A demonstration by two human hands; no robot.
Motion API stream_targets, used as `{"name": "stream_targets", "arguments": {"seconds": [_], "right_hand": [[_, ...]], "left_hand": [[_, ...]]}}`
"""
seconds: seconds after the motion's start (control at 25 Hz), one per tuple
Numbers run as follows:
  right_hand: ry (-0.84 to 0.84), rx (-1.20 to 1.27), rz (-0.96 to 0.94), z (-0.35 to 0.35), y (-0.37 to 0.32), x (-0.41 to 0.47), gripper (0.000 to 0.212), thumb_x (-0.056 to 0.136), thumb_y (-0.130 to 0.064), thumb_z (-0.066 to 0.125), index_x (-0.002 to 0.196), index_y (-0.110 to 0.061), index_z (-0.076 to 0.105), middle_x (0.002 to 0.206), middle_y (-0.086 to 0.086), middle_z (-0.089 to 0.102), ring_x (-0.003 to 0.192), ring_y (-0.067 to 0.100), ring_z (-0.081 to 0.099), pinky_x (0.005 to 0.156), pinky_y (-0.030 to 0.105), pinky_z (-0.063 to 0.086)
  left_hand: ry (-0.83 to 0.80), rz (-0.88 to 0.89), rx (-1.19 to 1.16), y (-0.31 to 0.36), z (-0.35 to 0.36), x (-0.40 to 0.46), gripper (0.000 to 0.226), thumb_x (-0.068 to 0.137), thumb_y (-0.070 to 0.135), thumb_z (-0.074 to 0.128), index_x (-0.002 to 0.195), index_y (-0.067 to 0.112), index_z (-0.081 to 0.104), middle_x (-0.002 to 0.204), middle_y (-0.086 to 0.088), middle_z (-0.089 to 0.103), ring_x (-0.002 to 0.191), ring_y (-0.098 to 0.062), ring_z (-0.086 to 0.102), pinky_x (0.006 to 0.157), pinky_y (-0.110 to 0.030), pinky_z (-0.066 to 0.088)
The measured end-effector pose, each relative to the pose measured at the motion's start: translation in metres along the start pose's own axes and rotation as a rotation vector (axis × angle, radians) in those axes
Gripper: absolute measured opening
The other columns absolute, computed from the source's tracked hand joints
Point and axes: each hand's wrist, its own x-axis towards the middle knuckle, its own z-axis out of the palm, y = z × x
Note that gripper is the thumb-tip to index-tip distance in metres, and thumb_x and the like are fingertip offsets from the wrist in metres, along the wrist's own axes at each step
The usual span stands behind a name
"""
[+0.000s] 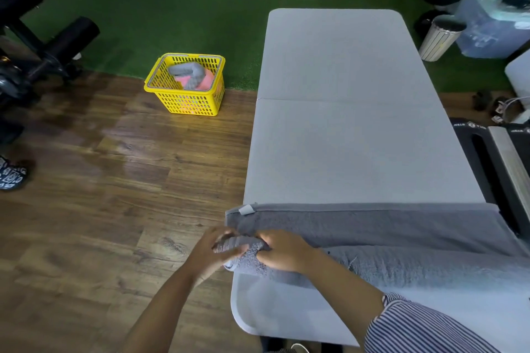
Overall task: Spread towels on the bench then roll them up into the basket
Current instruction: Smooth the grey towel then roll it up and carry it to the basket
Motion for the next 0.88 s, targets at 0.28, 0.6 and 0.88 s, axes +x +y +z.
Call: {"name": "stream_targets", "arguments": {"seconds": [0.28,0.6,0.88], "right_hand": [[0.315,-0.446,-0.294,0.004,0.033,-0.03,0.056,0.077,-0.053,0.049,0.119,-0.016,0.047,0.105,0.0,0.059,0.086,0.02,0.059,0.069,0.032,0.048],[0.04,-0.14,-0.097,-0.022,0.035,-0.023,0.035,0.09,-0.037,0.055,0.064,-0.026,0.034,0.063,-0.012,0.039,0.063,0.01,0.042,0.078,0.029,0.024],[0.109,-0.186,-0.101,-0.015,0.037,-0.036,0.025,0.088,-0.049,0.049,0.085,-0.026,0.041,0.082,-0.007,0.05,0.084,0.015,0.046,0.088,0.037,0.029]], "left_hand": [[0.209,-0.012,0.186,0.002,0.024,0.014,0.035,0.085,0.042,0.066,0.082,0.007,0.069,0.074,-0.003,0.06,0.072,-0.017,0.056,0.056,-0.016,0.035],[0.667,0.063,0.232,0.01,0.063,-0.012,0.056,0.071,0.049,0.077,0.104,0.011,0.053,0.112,-0.007,0.035,0.099,-0.023,0.039,0.083,-0.037,0.04],[0.723,-0.042,0.164,0.025,0.079,-0.021,0.026,0.086,0.034,0.069,0.081,0.01,0.059,0.087,-0.012,0.052,0.068,-0.017,0.042,0.06,-0.028,0.033]]}}
